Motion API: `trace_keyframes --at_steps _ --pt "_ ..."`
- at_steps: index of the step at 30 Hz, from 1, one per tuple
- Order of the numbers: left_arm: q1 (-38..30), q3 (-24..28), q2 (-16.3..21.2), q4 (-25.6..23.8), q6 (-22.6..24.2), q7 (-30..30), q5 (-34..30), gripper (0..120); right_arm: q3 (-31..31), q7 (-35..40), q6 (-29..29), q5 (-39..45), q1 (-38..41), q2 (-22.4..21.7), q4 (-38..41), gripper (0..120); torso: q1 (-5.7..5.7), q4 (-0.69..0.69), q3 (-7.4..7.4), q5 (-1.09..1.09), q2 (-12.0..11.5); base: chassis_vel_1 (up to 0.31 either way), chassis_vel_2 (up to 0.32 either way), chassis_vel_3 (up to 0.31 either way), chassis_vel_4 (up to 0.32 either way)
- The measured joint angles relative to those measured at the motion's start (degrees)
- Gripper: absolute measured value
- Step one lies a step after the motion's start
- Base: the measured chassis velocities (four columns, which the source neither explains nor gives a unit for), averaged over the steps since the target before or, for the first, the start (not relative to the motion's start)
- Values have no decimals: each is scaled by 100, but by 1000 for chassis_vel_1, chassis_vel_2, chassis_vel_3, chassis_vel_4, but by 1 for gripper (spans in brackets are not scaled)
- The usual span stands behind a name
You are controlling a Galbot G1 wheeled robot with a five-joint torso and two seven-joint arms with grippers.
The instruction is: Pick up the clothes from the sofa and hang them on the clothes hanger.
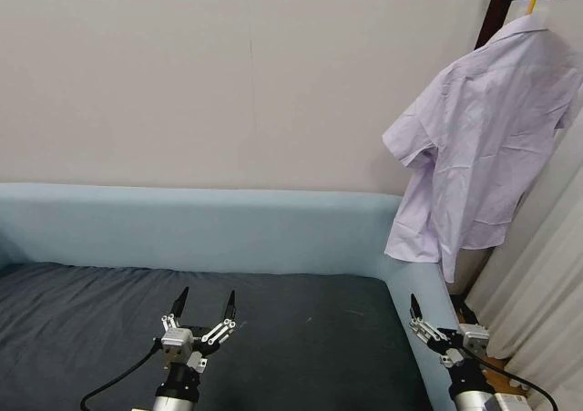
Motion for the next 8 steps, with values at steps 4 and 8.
trace_keyframes --at_steps 4,8 --pt "-2 0 0 2 -2 0 -2 100 -3 0 2 4 4 -3 -4 100 0 0 0 0 0 0 0 0 0" --pt "-4 0 1 7 -9 0 -5 100 -8 0 6 11 11 -8 -9 100 0 0 0 0 -1 0 0 0 0"
